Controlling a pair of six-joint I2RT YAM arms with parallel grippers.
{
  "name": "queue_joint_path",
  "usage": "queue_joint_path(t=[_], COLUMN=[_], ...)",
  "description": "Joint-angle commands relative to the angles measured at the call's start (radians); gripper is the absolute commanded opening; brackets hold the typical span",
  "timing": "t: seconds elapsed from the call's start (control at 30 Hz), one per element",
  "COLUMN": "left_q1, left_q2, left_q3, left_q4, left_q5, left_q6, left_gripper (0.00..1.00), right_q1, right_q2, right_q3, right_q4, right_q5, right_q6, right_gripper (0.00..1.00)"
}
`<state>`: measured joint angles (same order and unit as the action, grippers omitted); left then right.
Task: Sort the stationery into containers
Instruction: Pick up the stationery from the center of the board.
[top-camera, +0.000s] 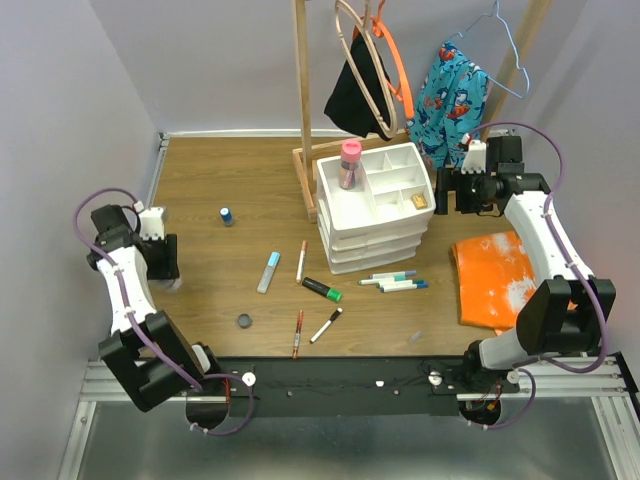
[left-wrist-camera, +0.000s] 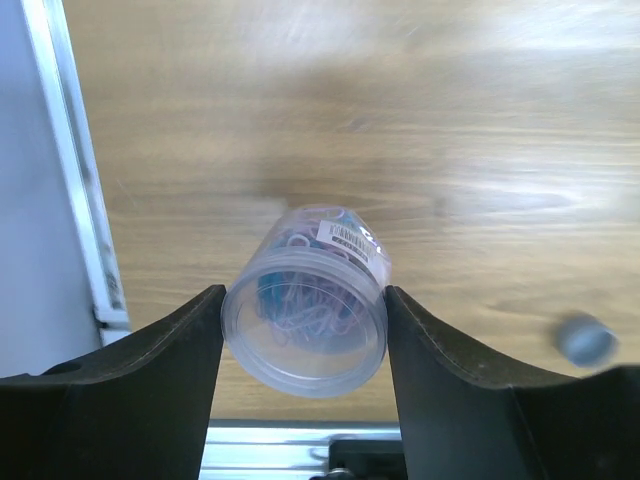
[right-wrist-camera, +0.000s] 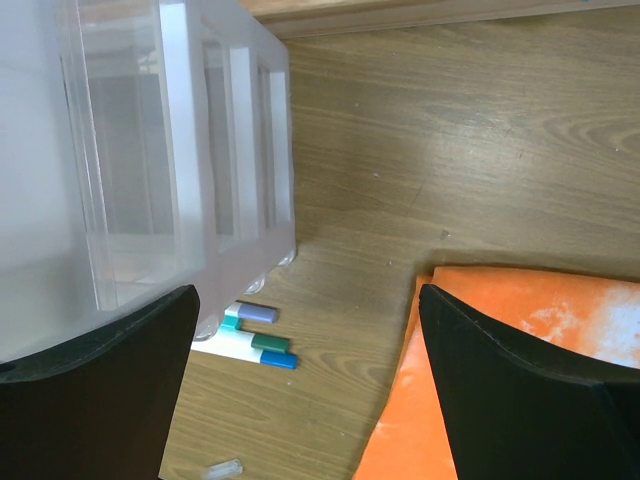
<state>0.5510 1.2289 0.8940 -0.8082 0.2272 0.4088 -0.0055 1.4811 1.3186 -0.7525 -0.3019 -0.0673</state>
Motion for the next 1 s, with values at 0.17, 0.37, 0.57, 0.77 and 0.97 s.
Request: queue_joint_path(t=[0.17,0.37,0.57,0.77,0.97], left_q1=[-0.261,-0.410,-0.621,-0.842,-0.980], left_q2=[-0.057,0.070,0.221,0.302,0.394], left_q3=[0.452,0.802,1.054,1.146,1.241], left_q4=[-0.344,-0.405,-0.402,-0.410,-0.396], left_q5=[0.308,0.452,0.390,0.249,0.187], left_q6=[0.107,0.050,-0.051,-0.025,-0.024], left_gripper=[0.44,0.44,0.42,0.42,0.42], right_q1=[-0.001,-0.001,-0.001,-0.001,-0.001], right_q2=[-0.048,-0.077,-0.128,-0.198,-0.266], right_q3=[-0.061,-0.084,-0.125,-0.176,-0.251], right_q4=[0.067,0.082,0.093,0.099,0.108], right_q5=[0.023,0.061,0.138,0.156,0.173], right_q6=[0.015,0.008,-0.003,-0.009,-0.009], right_gripper=[0.98,0.98,0.98,0.98,0.99])
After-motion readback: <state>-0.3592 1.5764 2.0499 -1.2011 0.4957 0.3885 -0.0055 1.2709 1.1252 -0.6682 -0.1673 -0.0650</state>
